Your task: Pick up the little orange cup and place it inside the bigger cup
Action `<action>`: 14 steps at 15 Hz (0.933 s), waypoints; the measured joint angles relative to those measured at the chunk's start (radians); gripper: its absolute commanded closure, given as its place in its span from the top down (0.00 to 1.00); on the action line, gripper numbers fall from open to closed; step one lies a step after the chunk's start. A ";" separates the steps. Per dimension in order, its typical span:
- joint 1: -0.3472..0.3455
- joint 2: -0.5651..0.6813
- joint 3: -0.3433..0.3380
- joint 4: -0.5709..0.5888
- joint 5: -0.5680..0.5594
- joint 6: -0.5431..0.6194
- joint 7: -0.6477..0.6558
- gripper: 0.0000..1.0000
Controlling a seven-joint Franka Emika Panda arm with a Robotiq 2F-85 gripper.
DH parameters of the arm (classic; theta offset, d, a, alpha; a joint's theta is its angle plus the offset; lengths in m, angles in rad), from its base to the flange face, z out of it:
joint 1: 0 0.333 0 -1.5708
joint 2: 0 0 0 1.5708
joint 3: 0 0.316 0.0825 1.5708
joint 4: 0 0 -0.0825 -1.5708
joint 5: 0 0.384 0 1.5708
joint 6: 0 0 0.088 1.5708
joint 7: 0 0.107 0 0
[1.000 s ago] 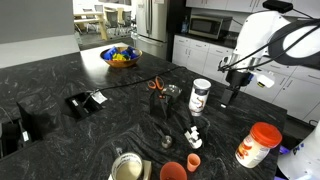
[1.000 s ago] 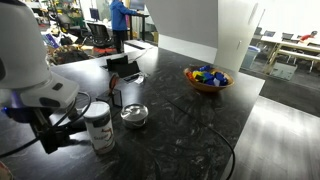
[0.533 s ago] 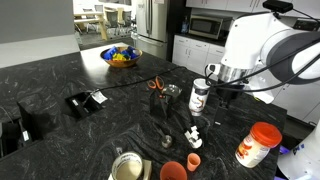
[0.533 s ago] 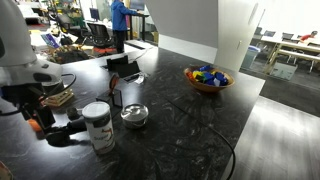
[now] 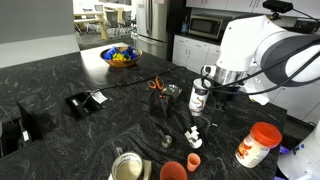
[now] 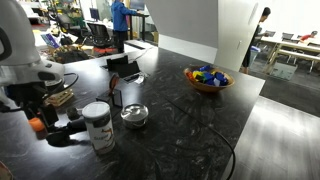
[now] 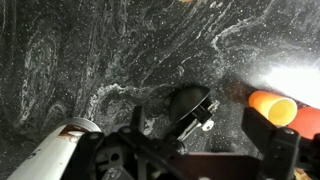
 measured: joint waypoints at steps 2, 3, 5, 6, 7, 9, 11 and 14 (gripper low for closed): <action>0.006 0.005 0.007 0.000 0.000 0.000 0.000 1.00; 0.013 0.010 0.013 0.000 0.000 0.000 -0.001 1.00; 0.035 0.033 0.031 0.006 -0.002 0.001 -0.007 1.00; 0.045 0.049 0.040 0.012 -0.007 0.003 -0.010 1.00; 0.054 0.067 0.047 0.020 -0.012 0.008 -0.015 1.00; 0.063 0.101 0.054 0.039 -0.018 0.030 -0.032 1.00; 0.065 0.133 0.054 0.063 -0.019 0.050 -0.059 1.00; 0.066 0.174 0.054 0.099 -0.017 0.071 -0.098 1.00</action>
